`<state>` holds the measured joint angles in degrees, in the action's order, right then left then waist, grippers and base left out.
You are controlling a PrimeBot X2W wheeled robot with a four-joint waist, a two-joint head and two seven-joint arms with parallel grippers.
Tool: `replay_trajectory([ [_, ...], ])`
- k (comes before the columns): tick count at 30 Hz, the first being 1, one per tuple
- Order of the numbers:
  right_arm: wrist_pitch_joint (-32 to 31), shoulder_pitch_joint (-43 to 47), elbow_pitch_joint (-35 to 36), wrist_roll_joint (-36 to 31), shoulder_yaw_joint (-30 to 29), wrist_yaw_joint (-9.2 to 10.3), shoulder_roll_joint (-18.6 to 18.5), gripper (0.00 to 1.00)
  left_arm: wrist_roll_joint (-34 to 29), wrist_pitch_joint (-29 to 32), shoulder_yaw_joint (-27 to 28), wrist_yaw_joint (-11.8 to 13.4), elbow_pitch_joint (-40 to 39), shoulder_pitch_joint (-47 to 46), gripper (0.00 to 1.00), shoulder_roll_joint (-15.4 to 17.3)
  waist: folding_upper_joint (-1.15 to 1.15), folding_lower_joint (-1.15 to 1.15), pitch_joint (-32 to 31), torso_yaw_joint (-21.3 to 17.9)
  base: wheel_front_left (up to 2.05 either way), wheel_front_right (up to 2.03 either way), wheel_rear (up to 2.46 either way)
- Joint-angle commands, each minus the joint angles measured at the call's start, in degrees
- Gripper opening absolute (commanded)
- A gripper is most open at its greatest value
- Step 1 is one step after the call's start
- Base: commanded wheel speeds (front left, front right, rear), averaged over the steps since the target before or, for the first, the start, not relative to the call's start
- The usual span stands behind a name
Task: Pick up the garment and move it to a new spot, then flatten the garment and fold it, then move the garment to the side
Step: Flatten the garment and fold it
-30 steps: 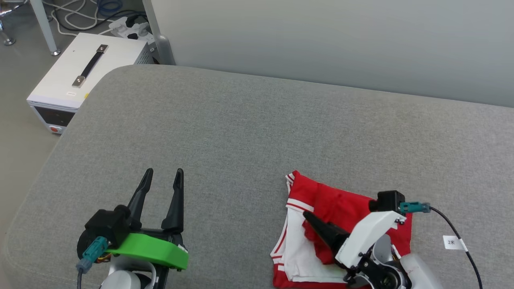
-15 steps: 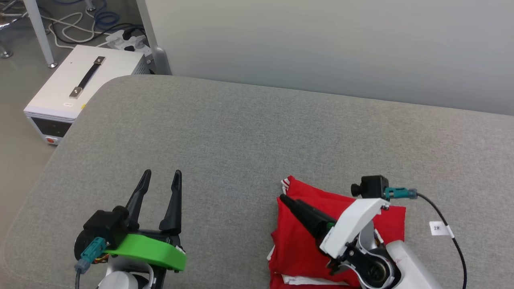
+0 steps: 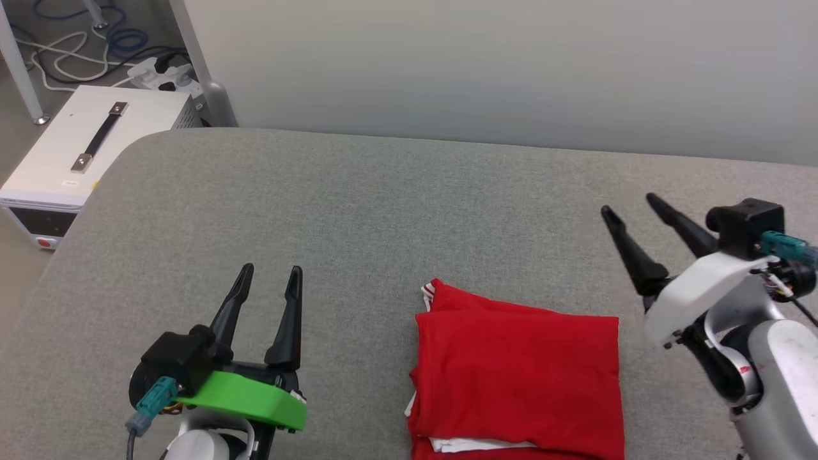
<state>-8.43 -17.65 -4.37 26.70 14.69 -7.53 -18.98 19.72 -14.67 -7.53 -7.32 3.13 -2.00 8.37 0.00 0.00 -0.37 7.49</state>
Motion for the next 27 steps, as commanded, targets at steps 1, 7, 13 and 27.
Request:
replay_trajectory([
  [1, 1.56, 0.83, 0.96, -1.80, -0.78, 0.04, -1.16, 1.00, -0.04, -0.33, -0.18, -0.16, -0.26, 0.30, 1.00, -0.45, 0.00, 0.00, 0.51, -0.71, 0.00, 0.00, 0.00],
  [7, 8.58, 6.49, 4.08, -8.42, -7.62, 0.04, -3.02, 1.00, -0.15, -0.33, -0.39, -0.16, -0.97, -0.02, 1.00, -1.06, 0.00, 0.00, 1.22, -2.02, 0.00, 0.00, 0.00],
  [13, 15.18, 13.68, 7.82, -11.40, -14.14, 0.04, -0.30, 1.00, -0.08, -0.33, -0.56, -0.16, -1.23, 0.39, 1.00, -1.31, 0.00, 0.00, 1.57, -3.06, 0.00, 0.00, 0.00],
  [27, 21.56, 23.67, 9.47, -14.70, -17.91, 0.04, 10.55, 1.00, -5.09, -0.33, 1.27, -0.17, -0.93, 2.62, 1.00, -1.92, 0.00, 0.00, 1.38, -3.34, 0.00, 0.00, 0.00],
])
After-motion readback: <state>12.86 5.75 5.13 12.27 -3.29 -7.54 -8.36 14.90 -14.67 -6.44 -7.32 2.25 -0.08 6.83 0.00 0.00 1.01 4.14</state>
